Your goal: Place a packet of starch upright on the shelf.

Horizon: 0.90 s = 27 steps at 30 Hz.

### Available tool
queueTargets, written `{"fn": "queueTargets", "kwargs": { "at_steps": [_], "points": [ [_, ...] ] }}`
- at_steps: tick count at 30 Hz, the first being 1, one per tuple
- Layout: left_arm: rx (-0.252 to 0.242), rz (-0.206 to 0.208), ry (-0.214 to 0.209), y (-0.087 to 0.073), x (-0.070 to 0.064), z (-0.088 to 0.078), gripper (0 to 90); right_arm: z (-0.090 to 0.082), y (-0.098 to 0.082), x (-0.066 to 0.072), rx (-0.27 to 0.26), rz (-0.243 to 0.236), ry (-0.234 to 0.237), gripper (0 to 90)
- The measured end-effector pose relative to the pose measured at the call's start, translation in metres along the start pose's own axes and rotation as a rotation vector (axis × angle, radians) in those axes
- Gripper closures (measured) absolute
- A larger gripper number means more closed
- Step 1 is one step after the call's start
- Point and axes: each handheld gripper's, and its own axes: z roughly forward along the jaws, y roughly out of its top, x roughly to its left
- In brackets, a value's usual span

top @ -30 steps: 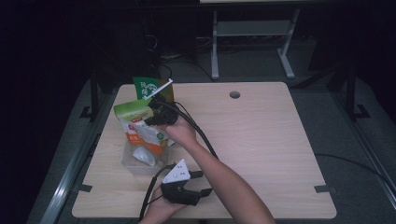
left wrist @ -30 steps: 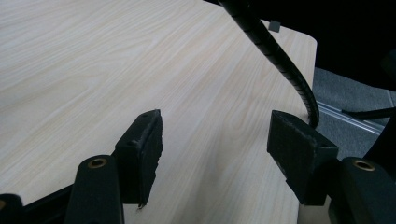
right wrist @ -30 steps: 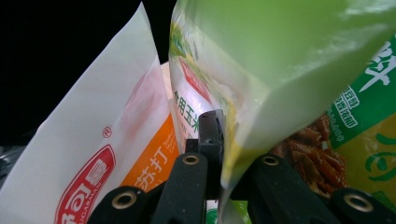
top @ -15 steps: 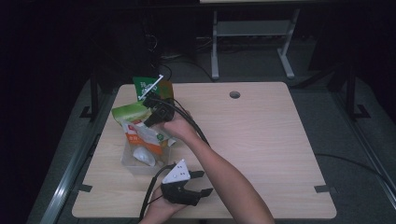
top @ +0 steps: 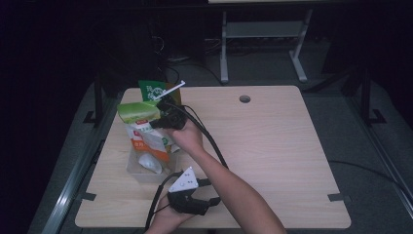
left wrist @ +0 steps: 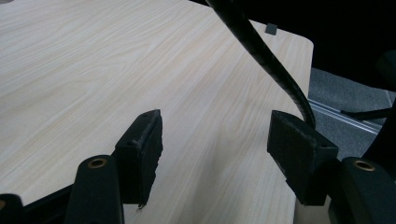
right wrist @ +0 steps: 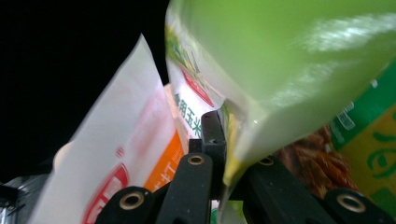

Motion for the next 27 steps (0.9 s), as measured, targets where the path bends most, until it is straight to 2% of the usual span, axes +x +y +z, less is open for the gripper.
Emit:
{"fn": "queueTargets", "kwargs": {
  "at_steps": [2,4,6,7,8,11,12,13,14,16,18,21,24,27],
  "points": [
    [0.002,0.004,-0.001,0.0,0.0,0.0,35.2,0.005,-0.01,-0.004,-0.002,0.011,0.012,89.4],
    [0.001,0.009,-0.002,0.001,0.0,0.0,35.2,0.005,-0.011,-0.004,-0.008,0.019,0.012,88.9],
    [-0.002,0.008,-0.001,0.001,0.0,-0.001,35.2,0.004,-0.01,-0.003,-0.002,-0.004,0.004,85.2],
    [-0.002,0.007,0.0,0.001,0.0,-0.001,35.2,0.003,-0.009,-0.001,0.006,-0.011,-0.006,79.0],
    [-0.005,0.006,0.0,0.001,-0.001,-0.001,35.1,0.001,-0.008,-0.001,0.011,-0.03,-0.012,77.0],
    [-0.002,0.01,-0.002,0.001,-0.001,0.0,35.1,-0.006,-0.008,0.001,0.068,-0.083,-0.046,72.7],
    [0.0,0.012,-0.004,0.001,-0.001,0.001,35.0,-0.008,-0.01,-0.001,0.104,-0.103,-0.044,77.1],
    [0.002,0.012,-0.005,0.001,-0.001,0.002,35.0,-0.008,-0.01,-0.001,0.104,-0.103,-0.044,77.1],
    [0.001,0.012,-0.005,0.001,-0.002,0.002,35.0,-0.009,-0.011,-0.002,0.12,-0.13,-0.056,79.8],
    [0.003,0.013,-0.005,0.001,-0.002,0.002,35.0,-0.009,-0.013,0.0,0.131,-0.152,-0.056,86.8],
    [0.002,0.011,-0.001,0.001,-0.002,0.002,35.0,-0.007,-0.013,0.003,0.136,-0.144,-0.059,88.8],
    [0.001,0.013,-0.001,0.001,-0.001,0.001,35.0,-0.007,-0.014,0.002,0.136,-0.159,-0.068,89.4],
    [0.003,0.014,0.001,0.001,-0.001,0.001,35.0,-0.007,-0.018,0.0,0.149,-0.126,-0.056,89.5],
    [0.003,0.013,0.001,0.001,-0.001,0.0,35.0,-0.007,-0.02,0.0,0.149,-0.129,-0.058,89.6]
  ]
}}
